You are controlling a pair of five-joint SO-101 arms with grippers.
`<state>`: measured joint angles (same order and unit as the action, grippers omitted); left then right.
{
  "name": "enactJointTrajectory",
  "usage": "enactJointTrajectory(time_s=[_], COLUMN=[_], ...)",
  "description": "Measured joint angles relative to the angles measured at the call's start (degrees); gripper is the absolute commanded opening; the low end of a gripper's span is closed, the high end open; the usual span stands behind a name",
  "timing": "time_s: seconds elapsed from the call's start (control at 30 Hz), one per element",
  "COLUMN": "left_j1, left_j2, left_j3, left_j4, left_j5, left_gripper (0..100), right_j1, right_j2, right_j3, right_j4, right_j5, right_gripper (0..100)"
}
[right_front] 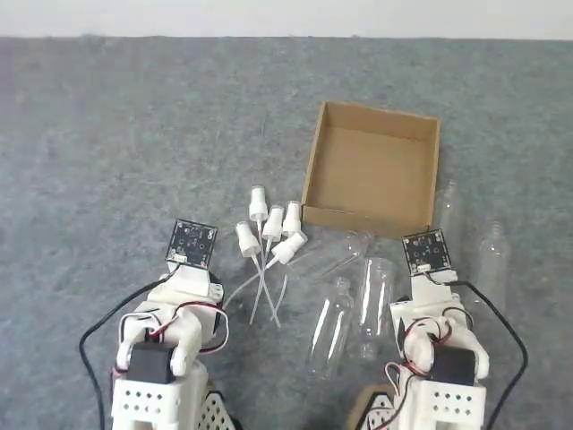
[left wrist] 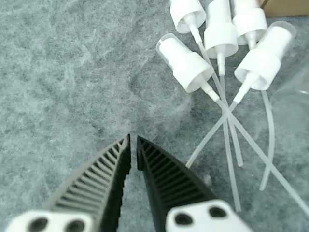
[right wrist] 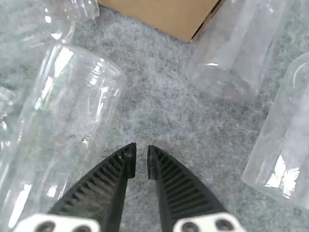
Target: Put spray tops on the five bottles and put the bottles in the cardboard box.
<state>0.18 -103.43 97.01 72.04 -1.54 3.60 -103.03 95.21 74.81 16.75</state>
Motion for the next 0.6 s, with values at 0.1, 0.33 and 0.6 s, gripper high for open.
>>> enactJointTrajectory(time_s=[0.1, 0.33, 0.6], left_j1=[-0.1, 0.0, 0.0], left_j2=[0.0, 0.0, 0.0], left_j3=[0.0, 0.0, 0.0], left_j4=[0.0, 0.0, 0.0], left_j5=[0.0, 0.0, 0.0], left_gripper=[1, 1, 1], right_j1=[0.0, 1.4, 6.9], right_j2=[0.0, 0.0, 0.0], right_j3=[0.0, 0.0, -11.0], right_j4=[0.0, -4.8, -11.1], right_j5=[0.0, 0.0, 0.0], right_gripper=[0.9, 1.0, 1.2])
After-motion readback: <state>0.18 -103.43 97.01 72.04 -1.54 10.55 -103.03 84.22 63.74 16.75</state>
